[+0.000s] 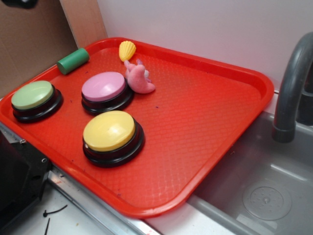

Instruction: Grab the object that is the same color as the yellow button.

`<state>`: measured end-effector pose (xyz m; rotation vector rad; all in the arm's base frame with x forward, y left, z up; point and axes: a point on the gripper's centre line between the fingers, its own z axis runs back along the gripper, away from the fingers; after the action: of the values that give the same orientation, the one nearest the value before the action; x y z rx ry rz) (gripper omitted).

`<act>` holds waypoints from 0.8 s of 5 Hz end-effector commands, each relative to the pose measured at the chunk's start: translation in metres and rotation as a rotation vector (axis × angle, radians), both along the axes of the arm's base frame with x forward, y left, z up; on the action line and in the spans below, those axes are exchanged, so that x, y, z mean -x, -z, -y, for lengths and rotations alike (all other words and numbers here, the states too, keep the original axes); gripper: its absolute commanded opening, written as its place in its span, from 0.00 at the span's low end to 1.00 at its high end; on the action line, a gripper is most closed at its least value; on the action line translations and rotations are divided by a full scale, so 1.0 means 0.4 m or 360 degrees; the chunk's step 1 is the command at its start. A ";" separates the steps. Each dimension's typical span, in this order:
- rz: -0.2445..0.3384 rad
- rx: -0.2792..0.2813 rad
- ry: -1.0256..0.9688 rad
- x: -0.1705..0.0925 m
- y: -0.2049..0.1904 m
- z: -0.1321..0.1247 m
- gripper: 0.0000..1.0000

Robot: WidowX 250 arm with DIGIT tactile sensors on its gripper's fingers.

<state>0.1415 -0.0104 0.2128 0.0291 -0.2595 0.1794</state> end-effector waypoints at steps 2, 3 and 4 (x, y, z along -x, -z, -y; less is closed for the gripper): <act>0.0346 -0.0034 -0.0539 -0.195 0.127 -0.141 1.00; 0.0457 -0.0054 -0.0758 -0.272 0.180 -0.214 1.00; 0.0493 -0.0059 -0.0868 -0.353 0.237 -0.270 1.00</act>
<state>0.2784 0.0853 0.0962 0.1205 -0.4930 0.7143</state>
